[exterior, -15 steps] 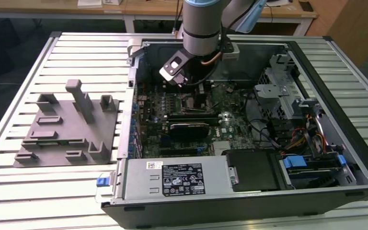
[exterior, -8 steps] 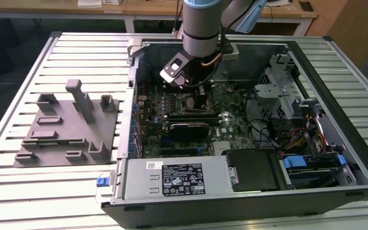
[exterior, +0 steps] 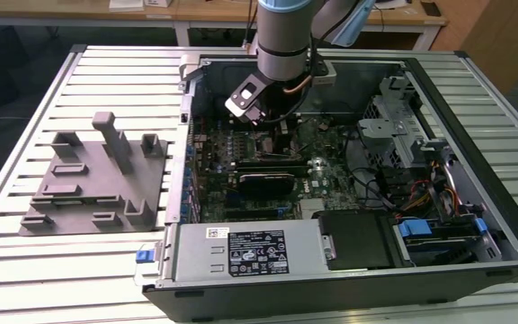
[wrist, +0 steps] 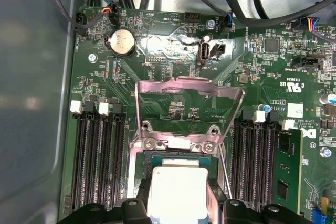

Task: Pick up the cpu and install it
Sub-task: 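Place the cpu into insertion slot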

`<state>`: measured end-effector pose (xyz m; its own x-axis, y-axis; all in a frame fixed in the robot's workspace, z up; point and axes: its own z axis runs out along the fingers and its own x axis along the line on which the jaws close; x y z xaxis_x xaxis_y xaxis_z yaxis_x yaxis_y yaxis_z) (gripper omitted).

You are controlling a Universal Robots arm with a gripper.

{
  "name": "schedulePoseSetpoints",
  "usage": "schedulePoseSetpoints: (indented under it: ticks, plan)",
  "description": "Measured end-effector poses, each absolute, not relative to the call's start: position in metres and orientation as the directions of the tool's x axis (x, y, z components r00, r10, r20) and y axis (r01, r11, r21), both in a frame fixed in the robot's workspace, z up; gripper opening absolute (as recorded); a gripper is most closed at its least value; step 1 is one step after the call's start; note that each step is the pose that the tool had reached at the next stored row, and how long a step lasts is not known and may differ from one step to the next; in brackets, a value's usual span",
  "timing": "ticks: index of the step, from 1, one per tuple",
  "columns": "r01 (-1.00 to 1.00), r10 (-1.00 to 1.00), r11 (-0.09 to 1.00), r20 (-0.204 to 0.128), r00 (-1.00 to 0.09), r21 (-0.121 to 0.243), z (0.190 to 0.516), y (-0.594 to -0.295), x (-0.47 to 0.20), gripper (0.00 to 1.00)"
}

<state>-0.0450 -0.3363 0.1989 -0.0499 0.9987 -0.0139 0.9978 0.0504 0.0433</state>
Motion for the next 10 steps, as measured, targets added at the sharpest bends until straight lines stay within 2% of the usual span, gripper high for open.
schedulePoseSetpoints:
  ticks: [6, 7, 10]
  plan:
    - [0.998, 0.999, 0.05, -0.014, -0.05, 0.043, 0.1989, -0.3362, -0.045, 0.54]
    - [0.998, 0.999, 0.05, -0.014, -0.05, 0.043, 0.1989, -0.3363, -0.045, 0.6]
    - [0.998, 0.999, 0.05, -0.014, -0.05, 0.044, 0.198, -0.3362, -0.045, 0.6]
